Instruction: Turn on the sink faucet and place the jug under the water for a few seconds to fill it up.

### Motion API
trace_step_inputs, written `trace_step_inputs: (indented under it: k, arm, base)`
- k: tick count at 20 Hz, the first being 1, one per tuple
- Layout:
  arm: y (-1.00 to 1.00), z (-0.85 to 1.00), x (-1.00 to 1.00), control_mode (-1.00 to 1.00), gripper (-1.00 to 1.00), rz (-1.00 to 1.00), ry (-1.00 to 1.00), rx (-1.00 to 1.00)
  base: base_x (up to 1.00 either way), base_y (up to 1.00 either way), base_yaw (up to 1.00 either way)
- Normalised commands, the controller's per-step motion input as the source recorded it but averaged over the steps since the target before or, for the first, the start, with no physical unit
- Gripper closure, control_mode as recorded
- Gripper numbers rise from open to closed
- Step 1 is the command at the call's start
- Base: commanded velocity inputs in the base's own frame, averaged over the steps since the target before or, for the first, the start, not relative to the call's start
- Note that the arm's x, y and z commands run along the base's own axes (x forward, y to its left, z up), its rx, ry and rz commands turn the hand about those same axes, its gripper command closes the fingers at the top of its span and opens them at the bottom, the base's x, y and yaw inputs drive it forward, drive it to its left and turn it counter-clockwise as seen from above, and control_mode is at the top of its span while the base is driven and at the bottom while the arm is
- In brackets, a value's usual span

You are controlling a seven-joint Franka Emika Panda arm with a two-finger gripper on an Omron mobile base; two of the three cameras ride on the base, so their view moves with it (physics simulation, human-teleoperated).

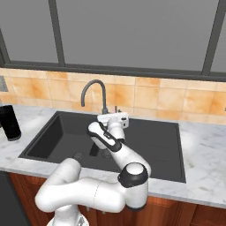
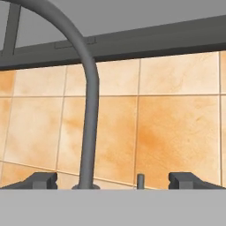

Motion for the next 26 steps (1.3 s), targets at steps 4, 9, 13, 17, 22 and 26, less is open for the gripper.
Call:
trace_step_inputs:
  k: [4,9,13,17,22,26]
  arm:
    - [-0.20,0.00,0.29,-1.00,-1.00,0.00,0.00,0.00]
    - [-0.03,-0.07,0.46,-1.00,-1.00,0.02,0.04,0.00]
    - [0.00,-0.24,0.51,-1.00,-1.00,0.02,0.05,0.00]
    - [0.00,-0.29,0.52,-1.00,-1.00,0.03,0.07,0.00]
    - [0.00,-0.29,0.49,-1.00,-1.00,0.03,0.09,0.00]
    - [0.00,-0.08,0.22,-1.00,-1.00,0.02,0.04,0.00]
  base:
    - [0.00,0.00,0.00]
    - [0.00,0.00,0.00]
    - [0.00,0.00,0.00]
    - [0.00,0.00,0.00]
    - [0.00,0.00,0.00]
    - [0.00,0.00,0.00]
